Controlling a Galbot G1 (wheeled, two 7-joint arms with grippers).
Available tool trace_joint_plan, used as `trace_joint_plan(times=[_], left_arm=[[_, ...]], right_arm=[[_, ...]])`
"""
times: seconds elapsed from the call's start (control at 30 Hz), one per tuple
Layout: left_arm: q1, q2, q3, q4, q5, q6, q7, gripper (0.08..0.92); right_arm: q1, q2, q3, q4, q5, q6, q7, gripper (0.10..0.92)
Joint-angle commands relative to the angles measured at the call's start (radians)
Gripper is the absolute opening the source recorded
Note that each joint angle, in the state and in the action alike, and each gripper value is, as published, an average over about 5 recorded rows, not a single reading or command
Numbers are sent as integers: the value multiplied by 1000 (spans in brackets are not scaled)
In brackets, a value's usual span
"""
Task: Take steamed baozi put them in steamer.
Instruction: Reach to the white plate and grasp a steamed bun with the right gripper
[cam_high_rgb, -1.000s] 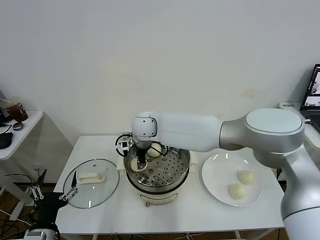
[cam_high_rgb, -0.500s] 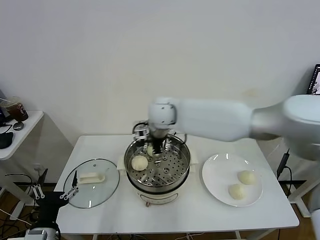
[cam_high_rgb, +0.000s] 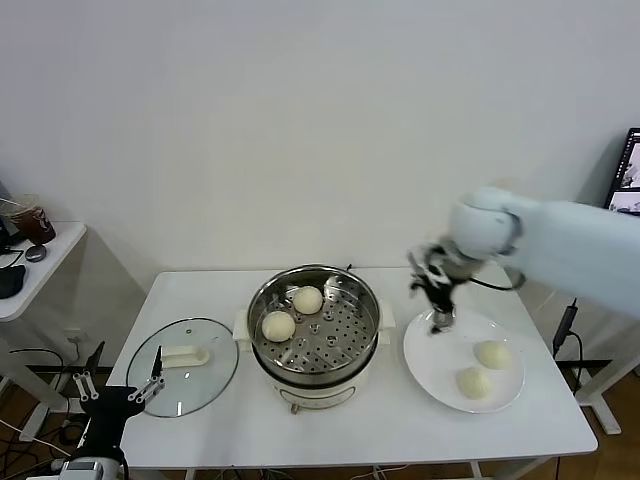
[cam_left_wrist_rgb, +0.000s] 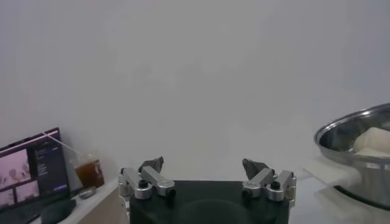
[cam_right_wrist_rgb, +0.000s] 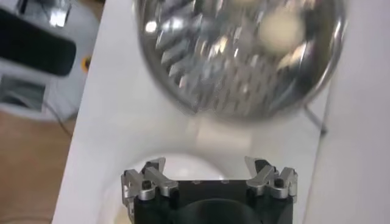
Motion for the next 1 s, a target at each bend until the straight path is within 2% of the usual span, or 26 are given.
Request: trace_joint_plan(times=[0.03,0.37,0.83,1.0], left_arm=[[0,-5,-3,4,2,1,0,823],[13,-11,-24,7,4,2,0,823],[20,-19,-28,12,8,2,-1,823],[16,-17,-29,14,8,2,-1,823]], right_arm=[[-335,-283,197,35,-247,123,-12,823],[-630,-206,415,-93,-294,140,36,823],[-737,-84,488,-224,-349,133,68,820],[-753,-50,501,-243,-349,130,86,775]])
